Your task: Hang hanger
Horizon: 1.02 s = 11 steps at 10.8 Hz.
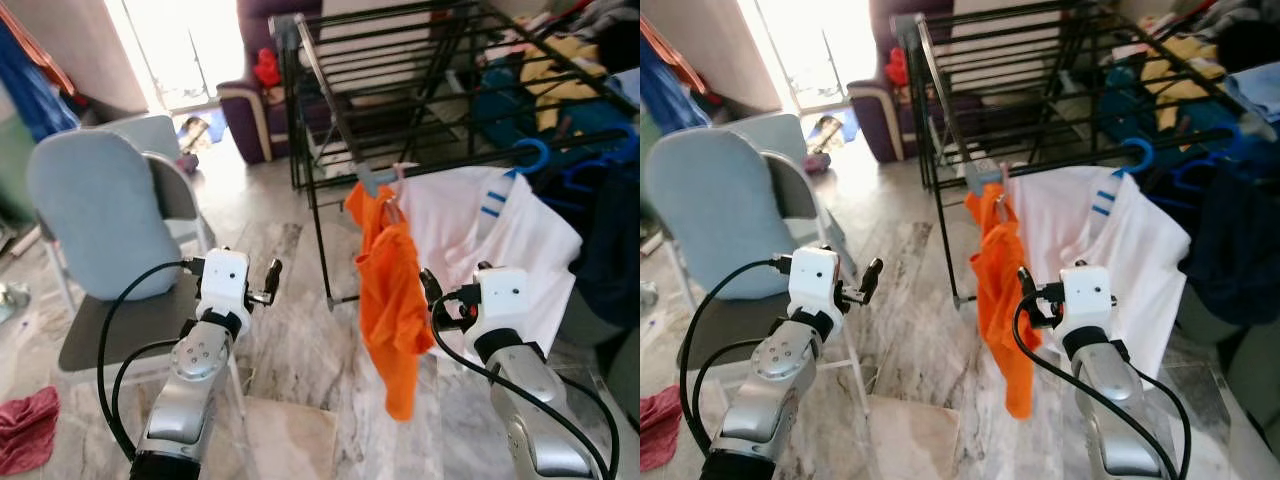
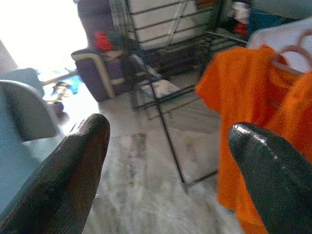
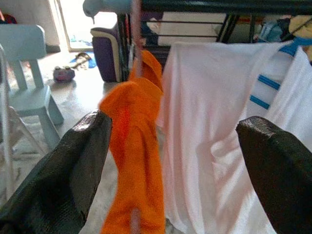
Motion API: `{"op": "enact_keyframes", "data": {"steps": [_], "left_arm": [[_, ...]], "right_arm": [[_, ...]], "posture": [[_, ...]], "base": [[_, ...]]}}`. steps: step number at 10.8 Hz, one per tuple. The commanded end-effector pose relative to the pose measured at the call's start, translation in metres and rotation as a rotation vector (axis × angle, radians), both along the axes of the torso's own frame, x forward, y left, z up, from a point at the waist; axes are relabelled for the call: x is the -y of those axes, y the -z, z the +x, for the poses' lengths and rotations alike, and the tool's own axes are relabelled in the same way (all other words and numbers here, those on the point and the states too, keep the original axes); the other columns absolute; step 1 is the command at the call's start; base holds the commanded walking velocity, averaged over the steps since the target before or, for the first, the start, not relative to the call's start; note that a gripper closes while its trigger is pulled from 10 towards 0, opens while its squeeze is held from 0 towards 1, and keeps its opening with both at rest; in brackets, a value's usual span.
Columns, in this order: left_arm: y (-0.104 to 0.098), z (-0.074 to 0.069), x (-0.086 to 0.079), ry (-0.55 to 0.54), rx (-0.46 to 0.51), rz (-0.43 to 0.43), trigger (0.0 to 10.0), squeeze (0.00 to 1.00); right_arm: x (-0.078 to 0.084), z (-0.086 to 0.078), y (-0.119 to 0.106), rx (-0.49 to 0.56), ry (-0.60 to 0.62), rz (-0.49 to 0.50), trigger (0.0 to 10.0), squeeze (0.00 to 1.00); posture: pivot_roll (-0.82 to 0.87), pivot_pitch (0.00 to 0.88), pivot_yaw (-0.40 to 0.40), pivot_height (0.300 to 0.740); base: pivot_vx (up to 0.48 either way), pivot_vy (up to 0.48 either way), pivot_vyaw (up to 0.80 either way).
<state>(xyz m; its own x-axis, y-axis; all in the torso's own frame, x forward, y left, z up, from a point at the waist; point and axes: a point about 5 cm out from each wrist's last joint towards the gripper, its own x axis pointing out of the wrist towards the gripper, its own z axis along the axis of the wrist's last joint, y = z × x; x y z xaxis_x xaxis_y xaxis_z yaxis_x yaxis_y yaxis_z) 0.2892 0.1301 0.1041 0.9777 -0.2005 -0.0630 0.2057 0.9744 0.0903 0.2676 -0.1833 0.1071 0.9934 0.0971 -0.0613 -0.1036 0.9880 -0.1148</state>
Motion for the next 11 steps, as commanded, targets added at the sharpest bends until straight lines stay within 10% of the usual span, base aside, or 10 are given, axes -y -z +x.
{"op": "enact_keyframes", "data": {"steps": [1,3,11], "left_arm": [[-0.0051,0.0024,-0.0023,0.011,0.016,0.004,10.0,0.00],[-0.0061,0.0033,-0.0024,0.019,0.019,-0.010,10.0,0.00],[-0.0076,0.0051,-0.0037,0.009,0.025,-0.020,10.0,0.00]], "right_arm": [[-0.0033,0.0037,-0.0056,0.021,-0.015,-0.005,10.0,0.40],[-0.0030,0.0050,-0.0085,0.035,-0.021,-0.030,10.0,0.00],[0.0020,0.0080,-0.0146,0.056,-0.019,-0.068,10.0,0.00]], "posture": [[-0.23,0.000,0.099,0.740],[-0.23,0.000,0.099,0.740],[-0.23,0.000,0.095,0.740]], "base": [[0.000,0.000,0.00],[0.000,0.000,0.00],[0.000,-0.382,0.00]]}}
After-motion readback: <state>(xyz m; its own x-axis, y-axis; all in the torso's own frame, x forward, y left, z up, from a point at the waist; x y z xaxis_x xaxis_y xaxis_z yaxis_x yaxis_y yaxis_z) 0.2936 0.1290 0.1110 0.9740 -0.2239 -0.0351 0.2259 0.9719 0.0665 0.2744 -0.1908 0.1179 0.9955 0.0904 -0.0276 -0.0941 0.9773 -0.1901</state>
